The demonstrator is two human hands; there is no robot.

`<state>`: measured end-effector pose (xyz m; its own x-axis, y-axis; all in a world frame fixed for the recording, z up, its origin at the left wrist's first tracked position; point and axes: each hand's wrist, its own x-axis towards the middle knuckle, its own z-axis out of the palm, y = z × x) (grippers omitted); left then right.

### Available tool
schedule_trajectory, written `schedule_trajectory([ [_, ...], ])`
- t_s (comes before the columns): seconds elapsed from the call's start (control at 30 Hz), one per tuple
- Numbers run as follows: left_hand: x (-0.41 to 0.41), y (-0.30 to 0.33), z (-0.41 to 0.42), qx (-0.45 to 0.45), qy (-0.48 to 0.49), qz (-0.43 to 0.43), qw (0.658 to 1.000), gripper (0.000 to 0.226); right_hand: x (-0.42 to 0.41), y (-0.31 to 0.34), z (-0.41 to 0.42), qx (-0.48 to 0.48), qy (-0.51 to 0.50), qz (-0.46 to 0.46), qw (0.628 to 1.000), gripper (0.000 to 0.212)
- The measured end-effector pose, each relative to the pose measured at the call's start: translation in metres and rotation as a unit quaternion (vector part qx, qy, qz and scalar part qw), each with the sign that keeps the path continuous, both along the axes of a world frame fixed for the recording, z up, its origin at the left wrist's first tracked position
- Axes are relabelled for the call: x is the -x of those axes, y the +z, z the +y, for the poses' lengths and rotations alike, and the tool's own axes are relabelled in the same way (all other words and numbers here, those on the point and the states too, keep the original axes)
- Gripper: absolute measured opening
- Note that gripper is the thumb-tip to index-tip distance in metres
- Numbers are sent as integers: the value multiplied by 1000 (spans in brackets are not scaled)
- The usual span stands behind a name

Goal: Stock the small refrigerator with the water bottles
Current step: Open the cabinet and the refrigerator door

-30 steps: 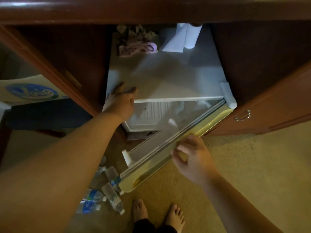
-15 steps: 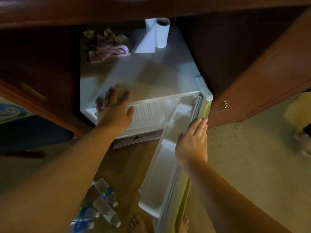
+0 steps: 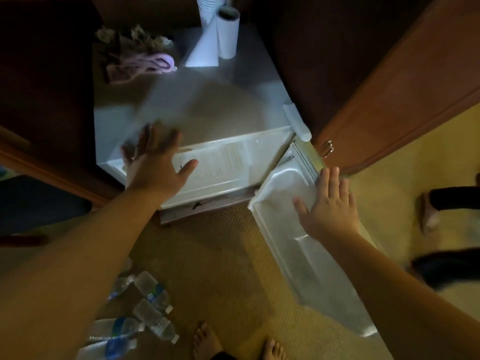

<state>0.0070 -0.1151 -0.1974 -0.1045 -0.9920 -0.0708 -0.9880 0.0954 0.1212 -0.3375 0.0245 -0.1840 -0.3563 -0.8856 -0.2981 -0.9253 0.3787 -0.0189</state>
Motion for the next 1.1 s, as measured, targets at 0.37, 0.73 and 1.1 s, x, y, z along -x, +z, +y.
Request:
schedule_trajectory([
  [0.37, 8, 10, -4, -40, 12, -56, 998, 85, 58, 5, -29, -53, 34, 29, 998, 108],
  [0.73, 12, 16, 1, -50, 27, -55, 997, 80, 78, 5, -33, -60, 93, 44, 993, 114],
  [1.1, -12, 44, 98, -19, 125, 120, 985, 73, -30, 16, -22, 71, 167, -15, 983, 96],
])
